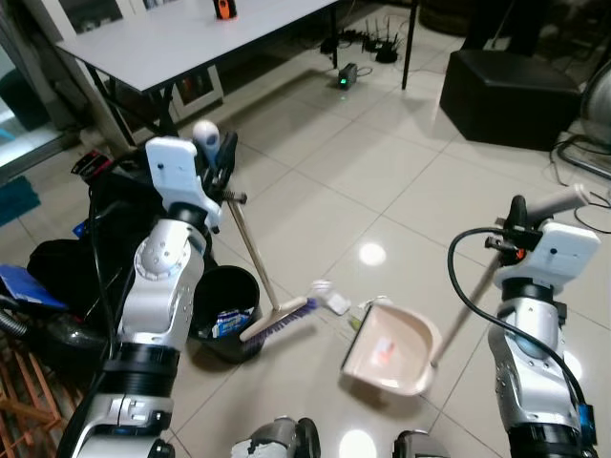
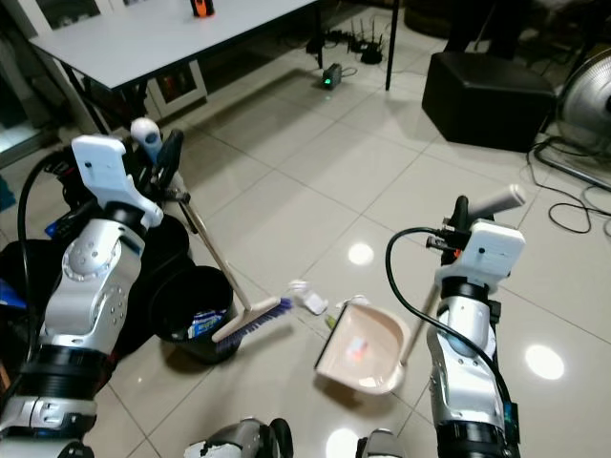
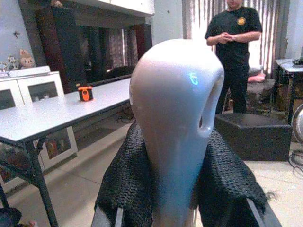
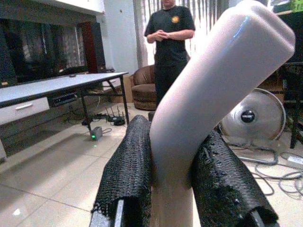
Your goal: Sweep floor
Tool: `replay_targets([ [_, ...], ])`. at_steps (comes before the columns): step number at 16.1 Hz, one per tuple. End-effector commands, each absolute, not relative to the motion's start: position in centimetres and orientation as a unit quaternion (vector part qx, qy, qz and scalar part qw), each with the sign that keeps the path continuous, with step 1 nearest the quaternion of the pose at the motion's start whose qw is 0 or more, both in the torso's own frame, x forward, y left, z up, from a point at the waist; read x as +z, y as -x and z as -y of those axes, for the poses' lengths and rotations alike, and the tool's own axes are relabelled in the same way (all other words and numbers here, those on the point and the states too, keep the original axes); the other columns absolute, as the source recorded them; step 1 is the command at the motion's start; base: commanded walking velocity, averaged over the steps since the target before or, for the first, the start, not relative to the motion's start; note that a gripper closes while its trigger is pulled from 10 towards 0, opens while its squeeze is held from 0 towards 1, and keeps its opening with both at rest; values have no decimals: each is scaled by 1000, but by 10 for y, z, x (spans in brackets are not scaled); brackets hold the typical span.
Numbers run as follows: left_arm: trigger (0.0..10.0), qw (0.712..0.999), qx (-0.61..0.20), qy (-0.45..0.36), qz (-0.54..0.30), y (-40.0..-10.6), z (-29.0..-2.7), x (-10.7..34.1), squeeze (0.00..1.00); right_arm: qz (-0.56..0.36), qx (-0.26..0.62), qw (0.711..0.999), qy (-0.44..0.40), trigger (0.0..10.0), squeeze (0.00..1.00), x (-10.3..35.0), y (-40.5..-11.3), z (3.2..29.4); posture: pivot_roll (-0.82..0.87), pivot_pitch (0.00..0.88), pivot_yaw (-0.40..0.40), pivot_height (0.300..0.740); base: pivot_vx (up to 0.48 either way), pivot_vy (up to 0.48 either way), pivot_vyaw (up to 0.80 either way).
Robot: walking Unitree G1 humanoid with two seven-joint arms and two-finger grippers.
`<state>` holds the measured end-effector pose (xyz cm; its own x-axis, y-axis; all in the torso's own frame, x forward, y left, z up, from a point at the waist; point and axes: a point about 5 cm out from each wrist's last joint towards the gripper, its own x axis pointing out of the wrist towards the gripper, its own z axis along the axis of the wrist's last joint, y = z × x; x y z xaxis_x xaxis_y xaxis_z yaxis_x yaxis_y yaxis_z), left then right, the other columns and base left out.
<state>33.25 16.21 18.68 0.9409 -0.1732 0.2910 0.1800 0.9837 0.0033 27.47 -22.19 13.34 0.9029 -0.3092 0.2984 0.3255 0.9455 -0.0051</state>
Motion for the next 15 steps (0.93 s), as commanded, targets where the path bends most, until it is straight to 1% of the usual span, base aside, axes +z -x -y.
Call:
replay_targets([
  [1, 10000, 980, -93, -4, 175, -329, -160, 197, 0, 179, -155, 971, 40, 10000, 0, 152, -274, 223, -30, 0, 130, 740, 0, 0, 0],
  [2, 10000, 981, -100, -4, 169, -328, -157, 195, 0, 181, -150, 971, 55, 10000, 0, 157, -273, 223, -35, 0, 129, 740, 0, 0, 0],
  [4, 10000, 986, -98, -12, 131, -326, -154, 187, 0, 170, -124, 974, 82, 10000, 0, 176, -273, 218, -53, 0, 133, 740, 0, 0, 0],
  [8, 10000, 988, -93, -51, 111, -313, -148, 175, 0, 171, -81, 979, 79, 10000, 0, 206, -269, 204, -64, 0, 113, 740, 0, 0, 0],
  [11, 10000, 989, -93, -56, 99, -306, -148, 175, 0, 140, -67, 984, 89, 10000, 0, 206, -266, 198, -64, 0, 99, 740, 0, 0, 0],
  [13, 10000, 989, -105, -43, 98, -302, -146, 176, 0, 111, -75, 988, 75, 10000, 0, 199, -263, 196, -56, 0, 95, 740, 0, 0, 0],
  [15, 10000, 988, -113, -35, 100, -299, -143, 176, 0, 96, -80, 990, 63, 10000, 0, 195, -261, 195, -57, 0, 93, 740, 0, 0, -519],
])
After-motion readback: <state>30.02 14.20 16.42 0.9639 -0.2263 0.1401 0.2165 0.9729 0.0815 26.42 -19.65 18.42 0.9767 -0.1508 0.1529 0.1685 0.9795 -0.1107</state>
